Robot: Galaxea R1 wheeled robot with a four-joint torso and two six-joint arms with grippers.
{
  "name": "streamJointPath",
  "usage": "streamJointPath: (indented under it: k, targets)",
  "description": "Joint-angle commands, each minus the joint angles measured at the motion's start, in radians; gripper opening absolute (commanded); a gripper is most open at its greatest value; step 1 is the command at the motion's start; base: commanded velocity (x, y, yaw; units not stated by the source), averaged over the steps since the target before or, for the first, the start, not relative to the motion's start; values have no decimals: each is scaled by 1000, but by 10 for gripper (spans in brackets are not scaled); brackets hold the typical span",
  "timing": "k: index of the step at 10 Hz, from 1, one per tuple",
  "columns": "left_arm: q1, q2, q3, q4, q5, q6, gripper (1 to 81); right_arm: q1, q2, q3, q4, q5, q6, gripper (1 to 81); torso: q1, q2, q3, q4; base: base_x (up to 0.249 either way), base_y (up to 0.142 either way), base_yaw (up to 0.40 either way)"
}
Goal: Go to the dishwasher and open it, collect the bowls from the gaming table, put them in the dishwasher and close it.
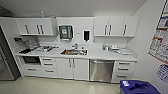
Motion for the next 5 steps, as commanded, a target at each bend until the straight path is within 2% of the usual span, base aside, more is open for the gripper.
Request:
streamJointPath:
  k: [1, 5]
  targets:
    - [-54, -10, 11, 13, 40, 2, 811, 66, -19, 12, -6, -49, -3, 811, 0, 0, 0, 0, 101, 0, 0]
    - [-51, -6, 13, 13, 42, 2, 811, 63, -10, 2, -9, -49, -5, 811, 0, 0, 0, 0, 127, 0, 0]
